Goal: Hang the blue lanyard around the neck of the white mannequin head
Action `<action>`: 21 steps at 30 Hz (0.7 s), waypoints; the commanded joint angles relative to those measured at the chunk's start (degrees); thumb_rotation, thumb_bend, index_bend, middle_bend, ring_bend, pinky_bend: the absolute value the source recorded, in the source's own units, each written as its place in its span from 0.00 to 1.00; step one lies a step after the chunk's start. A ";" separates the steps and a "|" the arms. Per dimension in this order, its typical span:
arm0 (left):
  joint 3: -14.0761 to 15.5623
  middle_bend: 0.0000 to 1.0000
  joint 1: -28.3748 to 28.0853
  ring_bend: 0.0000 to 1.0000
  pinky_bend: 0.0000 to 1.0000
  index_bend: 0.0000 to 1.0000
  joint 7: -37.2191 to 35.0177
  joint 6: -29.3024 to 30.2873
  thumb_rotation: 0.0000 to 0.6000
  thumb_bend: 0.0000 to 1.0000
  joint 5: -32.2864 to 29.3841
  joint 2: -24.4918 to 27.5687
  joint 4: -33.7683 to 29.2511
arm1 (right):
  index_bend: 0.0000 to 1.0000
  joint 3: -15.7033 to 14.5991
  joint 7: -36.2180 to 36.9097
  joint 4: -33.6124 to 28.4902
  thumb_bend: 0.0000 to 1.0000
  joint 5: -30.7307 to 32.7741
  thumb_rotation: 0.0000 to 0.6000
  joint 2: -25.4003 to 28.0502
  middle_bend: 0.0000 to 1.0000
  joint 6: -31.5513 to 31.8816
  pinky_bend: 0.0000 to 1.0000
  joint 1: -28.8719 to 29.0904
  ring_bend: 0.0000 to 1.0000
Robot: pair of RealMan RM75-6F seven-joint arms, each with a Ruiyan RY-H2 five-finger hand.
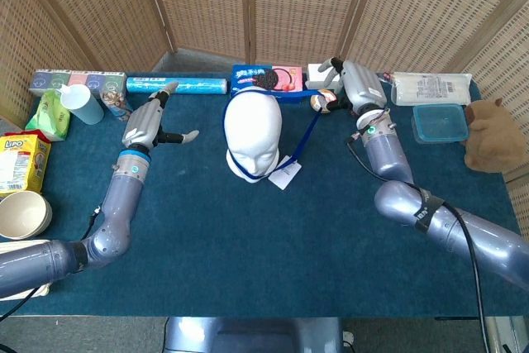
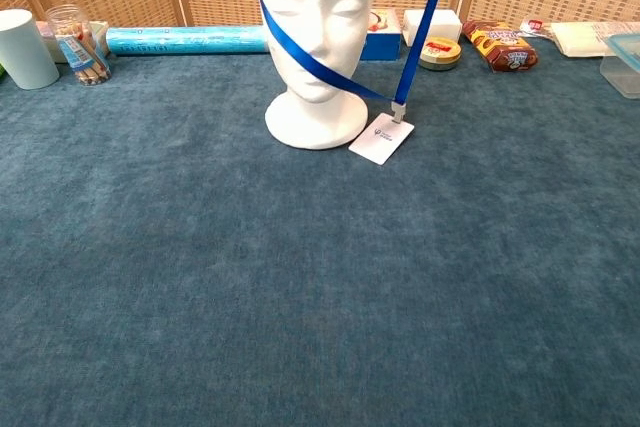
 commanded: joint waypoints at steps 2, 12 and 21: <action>0.15 0.10 0.00 0.00 0.18 0.04 -0.33 0.25 0.84 0.13 0.51 0.15 -0.49 | 0.26 -0.64 -0.19 -0.95 0.34 0.72 1.00 1.00 0.35 -1.54 0.47 0.37 0.41; 1.30 0.10 1.03 0.00 0.17 0.03 -1.20 1.84 0.83 0.10 3.35 1.01 -2.31 | 0.24 -1.59 0.55 -1.88 0.30 0.95 0.94 1.80 0.29 -2.66 0.37 1.62 0.32; 3.42 0.10 3.05 0.00 0.14 0.03 -1.00 2.49 0.82 0.10 6.07 3.69 -4.52 | 0.23 -1.14 4.03 -3.92 0.29 -1.52 0.91 3.30 0.26 -1.11 0.33 -0.18 0.27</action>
